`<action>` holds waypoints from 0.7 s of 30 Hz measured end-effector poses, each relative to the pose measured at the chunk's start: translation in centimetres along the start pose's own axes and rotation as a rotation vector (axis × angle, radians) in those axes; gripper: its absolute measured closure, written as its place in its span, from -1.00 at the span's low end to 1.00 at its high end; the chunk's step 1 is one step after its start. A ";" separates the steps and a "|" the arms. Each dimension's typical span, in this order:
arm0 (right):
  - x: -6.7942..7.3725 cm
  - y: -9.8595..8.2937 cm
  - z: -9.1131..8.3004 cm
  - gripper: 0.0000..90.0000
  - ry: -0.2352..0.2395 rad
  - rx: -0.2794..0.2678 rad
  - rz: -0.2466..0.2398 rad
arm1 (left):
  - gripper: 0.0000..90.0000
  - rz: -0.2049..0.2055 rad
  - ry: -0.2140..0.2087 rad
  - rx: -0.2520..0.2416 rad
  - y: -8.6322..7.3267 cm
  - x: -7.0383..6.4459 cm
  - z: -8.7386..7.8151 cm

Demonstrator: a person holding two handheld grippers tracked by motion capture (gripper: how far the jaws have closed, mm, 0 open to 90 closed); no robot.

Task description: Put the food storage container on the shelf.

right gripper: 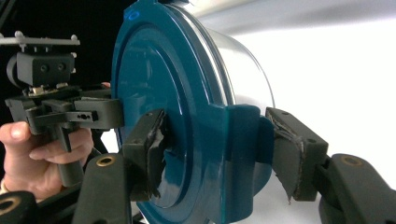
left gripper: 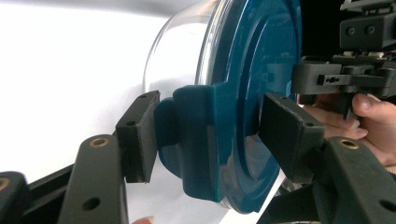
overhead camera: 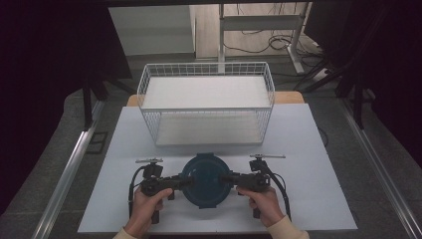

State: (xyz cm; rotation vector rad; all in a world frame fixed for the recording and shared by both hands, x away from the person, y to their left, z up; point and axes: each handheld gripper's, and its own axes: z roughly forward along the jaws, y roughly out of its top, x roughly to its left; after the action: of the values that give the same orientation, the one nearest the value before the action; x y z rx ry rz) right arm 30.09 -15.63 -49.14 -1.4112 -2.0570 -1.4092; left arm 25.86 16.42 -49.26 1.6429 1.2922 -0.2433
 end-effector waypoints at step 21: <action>2.8 1.1 -1.9 -0.10 -0.017 -0.054 -0.150 | -0.12 0.073 0.000 -0.054 0.5 -2.1 -1.3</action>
State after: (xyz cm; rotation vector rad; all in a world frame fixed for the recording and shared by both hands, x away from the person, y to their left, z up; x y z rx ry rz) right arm 29.13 -15.61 -45.68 -1.3174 -2.1918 -1.5268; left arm 24.85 16.16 -46.90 1.6405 1.2259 -0.1620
